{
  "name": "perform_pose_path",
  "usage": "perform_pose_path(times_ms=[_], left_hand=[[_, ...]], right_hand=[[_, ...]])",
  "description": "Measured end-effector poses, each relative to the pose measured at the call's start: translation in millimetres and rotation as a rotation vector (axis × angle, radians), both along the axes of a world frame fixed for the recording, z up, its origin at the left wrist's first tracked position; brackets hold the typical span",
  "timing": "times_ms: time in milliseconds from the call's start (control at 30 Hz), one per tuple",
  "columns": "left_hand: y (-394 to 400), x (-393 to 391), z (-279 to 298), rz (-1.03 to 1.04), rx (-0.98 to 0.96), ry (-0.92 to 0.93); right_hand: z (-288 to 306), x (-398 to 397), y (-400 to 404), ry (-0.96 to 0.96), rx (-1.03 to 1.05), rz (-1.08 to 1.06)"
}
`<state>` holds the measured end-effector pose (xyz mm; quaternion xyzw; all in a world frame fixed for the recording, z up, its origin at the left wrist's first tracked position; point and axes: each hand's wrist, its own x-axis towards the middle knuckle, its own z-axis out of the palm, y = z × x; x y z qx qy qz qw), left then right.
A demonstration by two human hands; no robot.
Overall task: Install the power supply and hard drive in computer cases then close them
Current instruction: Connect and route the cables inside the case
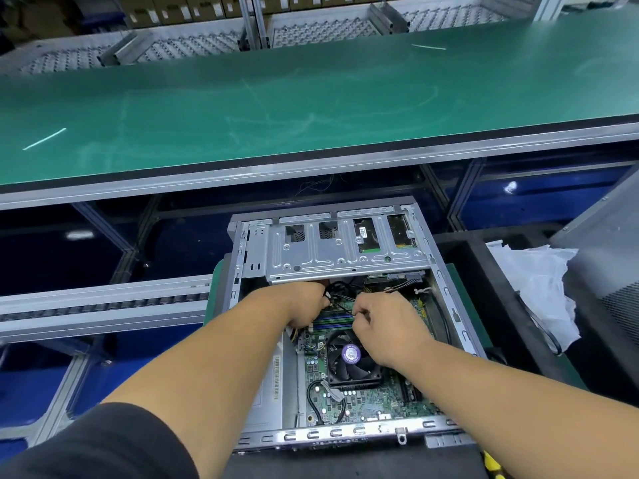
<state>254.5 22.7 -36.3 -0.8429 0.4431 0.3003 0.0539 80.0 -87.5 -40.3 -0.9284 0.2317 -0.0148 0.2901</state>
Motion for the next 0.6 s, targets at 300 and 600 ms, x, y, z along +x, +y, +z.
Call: perform_pose_path(times_ms=[300, 600], left_hand=[[3.2, 3.8, -8.9, 0.157, -0.035, 0.141], [1.0, 1.8, -10.4, 0.186, -0.065, 0.128]], right_hand=[[-7.8, 1.9, 6.1, -0.008, -0.009, 0.023], [-23.0, 23.2, 12.9, 0.058, 0.128, -0.062]])
